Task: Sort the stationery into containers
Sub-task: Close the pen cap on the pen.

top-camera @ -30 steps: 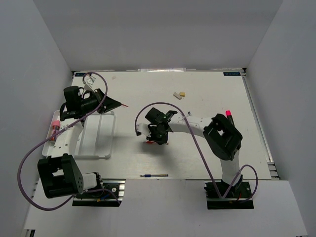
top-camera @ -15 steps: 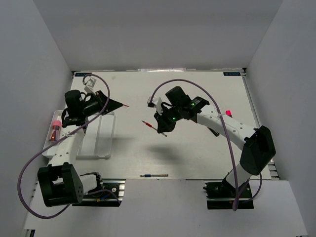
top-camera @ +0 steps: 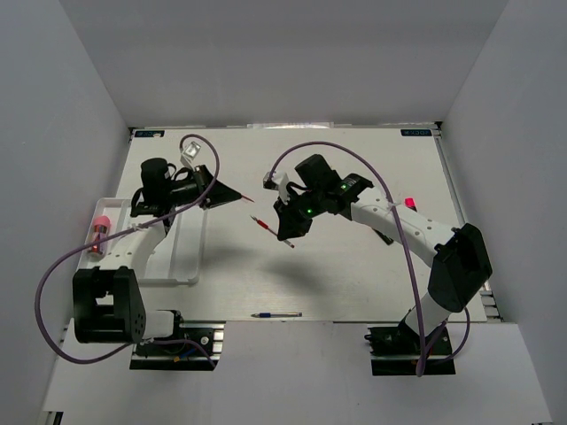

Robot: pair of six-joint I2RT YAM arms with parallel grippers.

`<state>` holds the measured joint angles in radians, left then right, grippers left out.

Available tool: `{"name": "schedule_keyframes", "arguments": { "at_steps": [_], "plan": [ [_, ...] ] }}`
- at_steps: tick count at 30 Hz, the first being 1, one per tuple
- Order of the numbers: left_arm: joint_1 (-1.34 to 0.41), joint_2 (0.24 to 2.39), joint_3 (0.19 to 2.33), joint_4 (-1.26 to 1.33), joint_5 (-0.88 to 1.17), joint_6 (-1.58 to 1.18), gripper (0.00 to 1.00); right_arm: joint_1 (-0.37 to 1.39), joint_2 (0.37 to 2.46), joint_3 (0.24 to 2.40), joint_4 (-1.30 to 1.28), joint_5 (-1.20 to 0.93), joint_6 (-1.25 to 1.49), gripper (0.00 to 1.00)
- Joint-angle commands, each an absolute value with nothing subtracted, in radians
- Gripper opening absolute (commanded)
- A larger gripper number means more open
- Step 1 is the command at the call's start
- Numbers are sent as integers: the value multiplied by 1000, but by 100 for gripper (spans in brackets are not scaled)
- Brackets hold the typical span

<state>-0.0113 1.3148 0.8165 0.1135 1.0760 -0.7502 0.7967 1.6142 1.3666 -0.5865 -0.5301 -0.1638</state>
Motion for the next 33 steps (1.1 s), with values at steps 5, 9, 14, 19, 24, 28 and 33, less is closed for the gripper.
{"name": "schedule_keyframes", "arguments": {
  "at_steps": [5,9,14,19,24,28,33],
  "plan": [
    [-48,1356,897,6,1190,-658,0,796,1592,1390,-584,-525,-163,0],
    [-57,1374,908,6,1212,-641,0,796,1594,1390,-586,-520,-164,0],
    [-57,1379,920,-34,1239,-632,0,796,1583,1368,-586,-511,-164,0],
    [-57,1382,916,-66,1252,-611,0,796,1566,1358,-586,-500,-169,0],
    [-57,1381,914,-74,1252,-600,0,796,1551,1341,-588,-489,-173,0],
    [-57,1382,919,-86,1240,-591,0,798,1546,1342,-589,-491,-176,0],
    [-57,1390,928,-109,1235,-575,0,799,1560,1361,-595,-494,-176,0]
  ]
}}
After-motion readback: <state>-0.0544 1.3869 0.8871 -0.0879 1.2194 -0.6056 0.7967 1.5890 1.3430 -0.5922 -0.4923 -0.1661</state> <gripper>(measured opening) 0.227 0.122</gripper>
